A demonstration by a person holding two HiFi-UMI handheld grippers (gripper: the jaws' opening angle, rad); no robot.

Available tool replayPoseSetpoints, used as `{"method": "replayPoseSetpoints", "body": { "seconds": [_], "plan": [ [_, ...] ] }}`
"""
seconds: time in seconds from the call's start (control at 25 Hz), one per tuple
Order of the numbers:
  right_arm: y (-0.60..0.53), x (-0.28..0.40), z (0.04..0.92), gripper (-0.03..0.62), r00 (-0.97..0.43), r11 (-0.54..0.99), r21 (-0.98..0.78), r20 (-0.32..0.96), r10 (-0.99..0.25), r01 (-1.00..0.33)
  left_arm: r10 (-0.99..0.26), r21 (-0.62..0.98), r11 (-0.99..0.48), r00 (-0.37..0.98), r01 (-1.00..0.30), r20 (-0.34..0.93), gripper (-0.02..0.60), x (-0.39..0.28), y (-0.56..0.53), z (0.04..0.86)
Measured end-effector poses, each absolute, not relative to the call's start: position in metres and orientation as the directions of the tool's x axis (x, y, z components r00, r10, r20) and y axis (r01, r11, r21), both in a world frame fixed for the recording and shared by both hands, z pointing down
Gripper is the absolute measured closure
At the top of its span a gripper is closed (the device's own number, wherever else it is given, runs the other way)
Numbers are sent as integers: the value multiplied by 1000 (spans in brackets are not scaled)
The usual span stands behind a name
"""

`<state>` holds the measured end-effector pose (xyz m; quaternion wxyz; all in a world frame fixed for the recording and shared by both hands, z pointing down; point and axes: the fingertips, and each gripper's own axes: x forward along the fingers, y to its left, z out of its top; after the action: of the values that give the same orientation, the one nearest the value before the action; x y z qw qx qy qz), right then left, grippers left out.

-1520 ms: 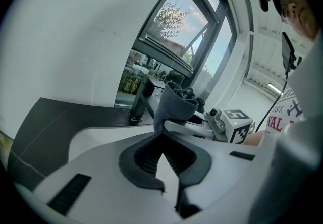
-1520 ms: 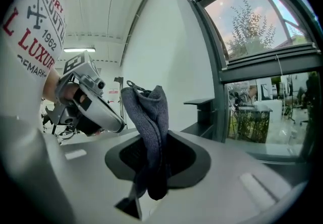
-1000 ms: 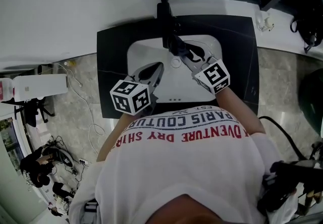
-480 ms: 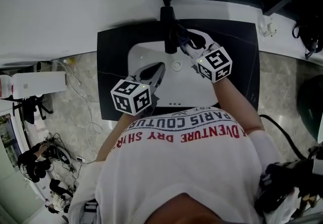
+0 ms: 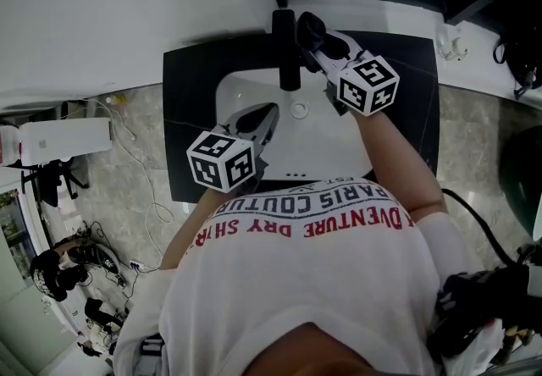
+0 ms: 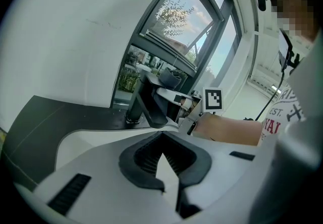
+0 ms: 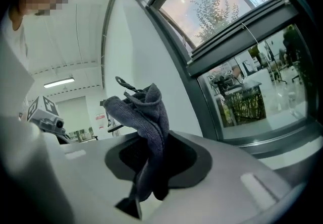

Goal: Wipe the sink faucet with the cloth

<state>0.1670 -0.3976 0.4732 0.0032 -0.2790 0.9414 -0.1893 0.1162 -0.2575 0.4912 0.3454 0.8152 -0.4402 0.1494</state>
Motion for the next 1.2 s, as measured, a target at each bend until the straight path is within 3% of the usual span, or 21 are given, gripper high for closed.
{"method": "replayPoseSetpoints", "body": {
  "seconds": [0.6, 0.88, 1.2],
  "plan": [
    [-420, 171, 425, 513, -859, 749, -501, -19, -511, -434, -616, 441, -356, 562, -824, 552, 580, 104, -256, 497],
    [-426, 168, 452, 513, -854, 723, -510, 42, -519, -465, -625, 438, -343, 550, -831, 555, 580, 97, -257, 502],
    [-433, 162, 522, 513, -813, 644, -503, 270, -516, -576, -612, 449, -336, 555, -828, 563, 580, 95, -262, 511]
  ]
}}
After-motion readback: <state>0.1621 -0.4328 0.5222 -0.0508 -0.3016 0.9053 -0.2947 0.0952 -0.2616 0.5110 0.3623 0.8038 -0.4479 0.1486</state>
